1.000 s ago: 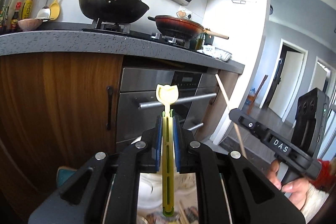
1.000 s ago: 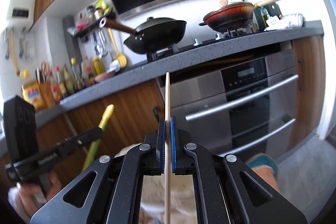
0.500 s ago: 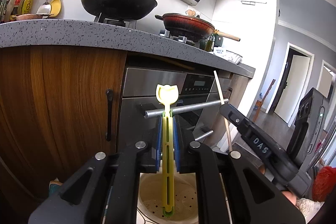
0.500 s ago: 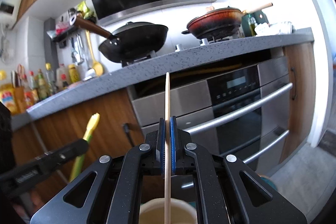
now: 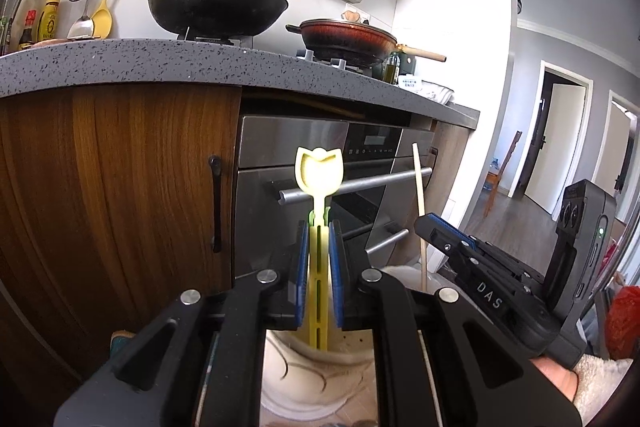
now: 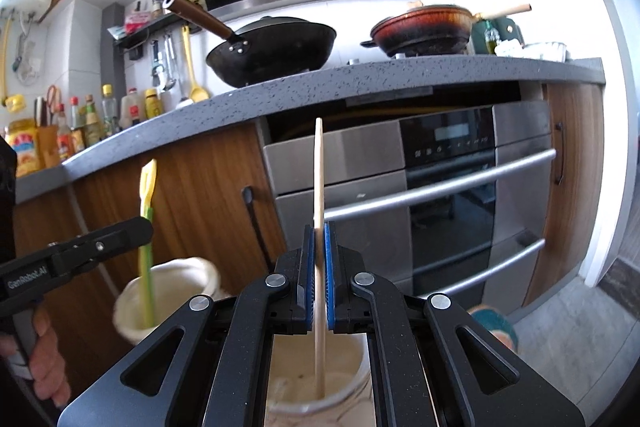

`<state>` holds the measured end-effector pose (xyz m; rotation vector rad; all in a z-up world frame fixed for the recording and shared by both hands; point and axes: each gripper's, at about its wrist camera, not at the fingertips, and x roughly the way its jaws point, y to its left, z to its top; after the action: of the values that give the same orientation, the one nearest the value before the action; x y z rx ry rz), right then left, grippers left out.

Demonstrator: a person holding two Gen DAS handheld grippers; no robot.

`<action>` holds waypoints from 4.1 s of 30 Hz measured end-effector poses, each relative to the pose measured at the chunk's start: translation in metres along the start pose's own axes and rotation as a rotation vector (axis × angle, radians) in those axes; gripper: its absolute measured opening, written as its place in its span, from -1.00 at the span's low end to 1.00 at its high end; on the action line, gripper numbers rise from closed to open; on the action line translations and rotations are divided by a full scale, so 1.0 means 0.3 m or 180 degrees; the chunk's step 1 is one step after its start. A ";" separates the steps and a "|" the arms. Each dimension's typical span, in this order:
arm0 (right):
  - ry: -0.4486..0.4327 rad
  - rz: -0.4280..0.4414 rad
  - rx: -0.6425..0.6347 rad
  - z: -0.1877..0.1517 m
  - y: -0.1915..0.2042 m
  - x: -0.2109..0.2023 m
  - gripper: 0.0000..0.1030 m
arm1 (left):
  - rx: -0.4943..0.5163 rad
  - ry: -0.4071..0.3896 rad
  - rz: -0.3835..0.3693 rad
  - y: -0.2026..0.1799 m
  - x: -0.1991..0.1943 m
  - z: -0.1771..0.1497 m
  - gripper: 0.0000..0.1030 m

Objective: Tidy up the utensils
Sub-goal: 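Lower the yellow utensil into the large cup while the right tool drops the chopstick in, then open both tools and withdraw them from the ceramic holder, then grasp a wooden chopstick with the left tool while the right tool grasps the gold fork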

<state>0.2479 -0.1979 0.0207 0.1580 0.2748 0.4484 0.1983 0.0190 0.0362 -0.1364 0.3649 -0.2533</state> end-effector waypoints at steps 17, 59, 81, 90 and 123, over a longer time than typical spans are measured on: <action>0.0422 0.0021 0.0146 -0.046 -0.028 -0.018 -0.32 | 0.0119 0.0070 0.0147 -0.016 -0.068 -0.019 -0.32; 0.1220 -0.0090 -0.0445 -0.295 0.112 -0.354 0.90 | -0.0046 0.1139 0.0678 0.088 -0.274 -0.444 0.86; 0.1642 0.0084 -0.0574 -0.393 0.183 -0.304 0.85 | -0.0159 0.1309 0.0572 0.099 -0.268 -0.478 0.85; 0.1598 -0.0200 -0.0501 -0.374 0.090 -0.332 0.17 | 0.0117 0.1480 0.0163 -0.069 -0.219 -0.488 0.42; 0.1374 -0.0187 -0.0017 -0.338 -0.089 -0.428 0.11 | 0.0519 0.2037 0.0389 -0.373 0.129 -0.518 -0.80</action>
<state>0.1175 -0.2699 -0.0523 0.0456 0.7000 0.4220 0.1514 -0.1122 -0.1007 0.1341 0.9818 -0.2002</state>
